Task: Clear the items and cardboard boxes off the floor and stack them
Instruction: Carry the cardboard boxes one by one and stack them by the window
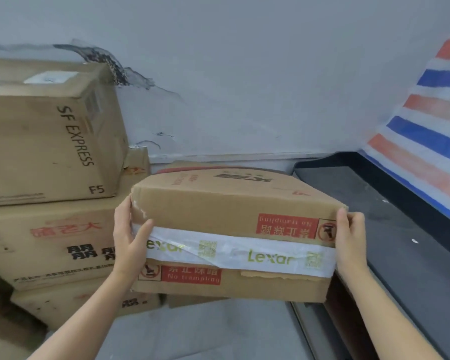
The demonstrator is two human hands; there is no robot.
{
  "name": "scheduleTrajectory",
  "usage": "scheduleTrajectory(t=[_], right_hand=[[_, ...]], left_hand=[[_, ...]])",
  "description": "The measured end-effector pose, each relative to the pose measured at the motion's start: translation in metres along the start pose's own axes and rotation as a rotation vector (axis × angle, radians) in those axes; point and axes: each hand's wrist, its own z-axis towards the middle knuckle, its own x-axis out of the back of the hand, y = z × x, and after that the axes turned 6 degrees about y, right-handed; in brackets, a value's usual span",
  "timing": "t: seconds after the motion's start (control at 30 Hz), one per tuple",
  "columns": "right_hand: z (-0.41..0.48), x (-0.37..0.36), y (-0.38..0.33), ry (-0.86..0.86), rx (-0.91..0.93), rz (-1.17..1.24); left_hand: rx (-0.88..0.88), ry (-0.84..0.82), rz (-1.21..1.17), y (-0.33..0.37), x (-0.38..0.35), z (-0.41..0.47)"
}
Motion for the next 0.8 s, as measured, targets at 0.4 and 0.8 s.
scheduleTrajectory(t=[0.4, 0.8], right_hand=[[0.134, -0.142, 0.085, -0.462, -0.639, -0.198], [0.177, -0.214, 0.138, -0.304, -0.756, -0.130]], left_hand=[[0.509, 0.133, 0.332, -0.128, -0.110, 0.087], [0.740, -0.055, 0.429, -0.170, -0.128, 0.127]])
